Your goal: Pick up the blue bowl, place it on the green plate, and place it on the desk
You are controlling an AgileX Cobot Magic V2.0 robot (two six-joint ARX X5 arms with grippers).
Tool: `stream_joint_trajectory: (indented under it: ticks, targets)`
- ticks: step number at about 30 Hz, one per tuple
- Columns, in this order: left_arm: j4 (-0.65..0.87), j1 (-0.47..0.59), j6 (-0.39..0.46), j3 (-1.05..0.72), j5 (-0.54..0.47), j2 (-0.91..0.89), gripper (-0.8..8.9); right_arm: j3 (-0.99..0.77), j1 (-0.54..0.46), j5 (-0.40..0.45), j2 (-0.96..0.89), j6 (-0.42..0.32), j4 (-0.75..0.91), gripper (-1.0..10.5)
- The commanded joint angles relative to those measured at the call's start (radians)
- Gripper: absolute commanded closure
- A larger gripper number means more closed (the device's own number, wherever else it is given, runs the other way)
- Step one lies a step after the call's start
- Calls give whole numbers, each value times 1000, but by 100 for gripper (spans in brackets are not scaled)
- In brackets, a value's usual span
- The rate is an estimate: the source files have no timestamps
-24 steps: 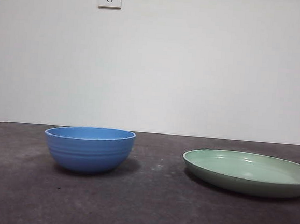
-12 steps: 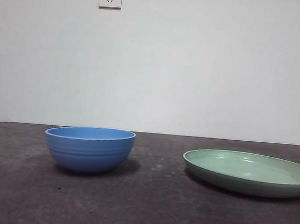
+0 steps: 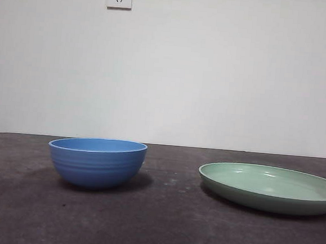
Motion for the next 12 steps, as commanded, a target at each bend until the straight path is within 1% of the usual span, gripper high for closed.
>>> stream_joint_trajectory:
  ticks: [1, 5, 8, 12]
  targets:
    - [-42, -32, 75, 35, 7, 22, 803, 26, 39, -5, 26, -71, -71, 936]
    - [-98, -76, 94, 38, 7, 32, 803, 25, 103, -2, 40, -91, -147, 936]
    - [-134, -93, 112, 38, 7, 32, 803, 25, 137, 6, 40, -92, -159, 936]
    - [-140, -95, 111, 38, 7, 32, 803, 25, 152, 6, 39, -92, -158, 935]
